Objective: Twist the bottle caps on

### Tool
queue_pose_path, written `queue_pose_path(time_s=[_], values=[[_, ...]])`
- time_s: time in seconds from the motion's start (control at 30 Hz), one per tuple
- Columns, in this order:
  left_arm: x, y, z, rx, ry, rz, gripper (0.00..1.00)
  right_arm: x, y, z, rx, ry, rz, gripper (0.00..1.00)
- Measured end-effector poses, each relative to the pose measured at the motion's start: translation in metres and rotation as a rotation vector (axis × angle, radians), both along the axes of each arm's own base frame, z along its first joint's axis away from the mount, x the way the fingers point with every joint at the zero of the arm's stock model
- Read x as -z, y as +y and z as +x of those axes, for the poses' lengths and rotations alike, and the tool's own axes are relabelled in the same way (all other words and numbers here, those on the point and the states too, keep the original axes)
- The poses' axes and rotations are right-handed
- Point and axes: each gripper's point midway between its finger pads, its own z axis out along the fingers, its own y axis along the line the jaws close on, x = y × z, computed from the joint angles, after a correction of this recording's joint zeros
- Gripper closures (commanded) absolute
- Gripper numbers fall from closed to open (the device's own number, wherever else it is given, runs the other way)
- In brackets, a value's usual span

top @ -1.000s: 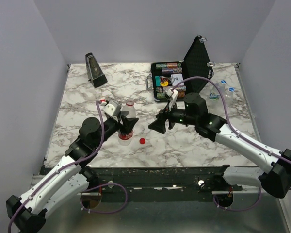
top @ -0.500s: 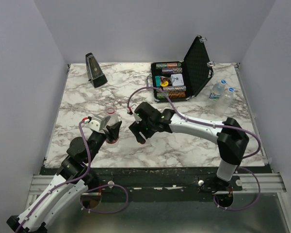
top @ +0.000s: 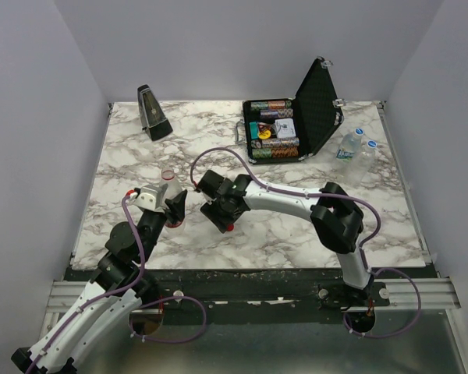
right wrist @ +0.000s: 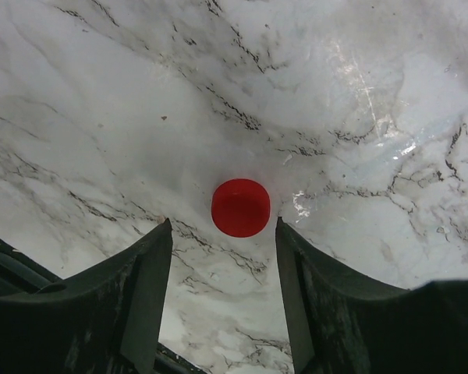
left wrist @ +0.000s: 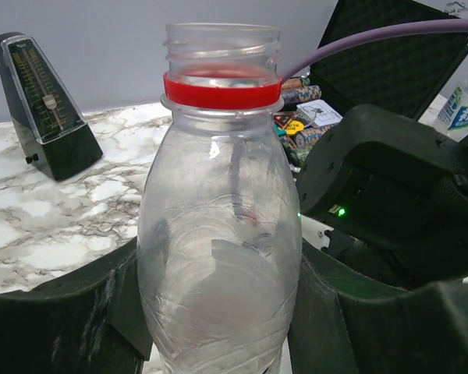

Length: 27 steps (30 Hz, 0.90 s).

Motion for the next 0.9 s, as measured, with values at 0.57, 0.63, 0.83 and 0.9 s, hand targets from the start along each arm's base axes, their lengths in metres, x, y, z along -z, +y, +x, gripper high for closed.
queue_pose_path(time_s=[0.57,0.63,0.83,0.9], values=[[0.000,0.001,0.000,-0.003,-0.002,0.007,0.66,0.019,-0.007,0.002,0.011,0.005,-0.088,0.48],[0.000,0.001,0.000,-0.003,-0.002,0.007,0.66,0.022,-0.007,0.003,0.011,0.006,-0.095,0.51],[0.000,0.000,0.000,0.001,-0.002,0.009,0.66,0.027,-0.009,0.003,0.010,0.009,-0.111,0.62],[0.001,0.000,0.000,0.003,-0.002,0.012,0.65,0.027,-0.010,0.003,0.009,0.008,-0.113,0.68]])
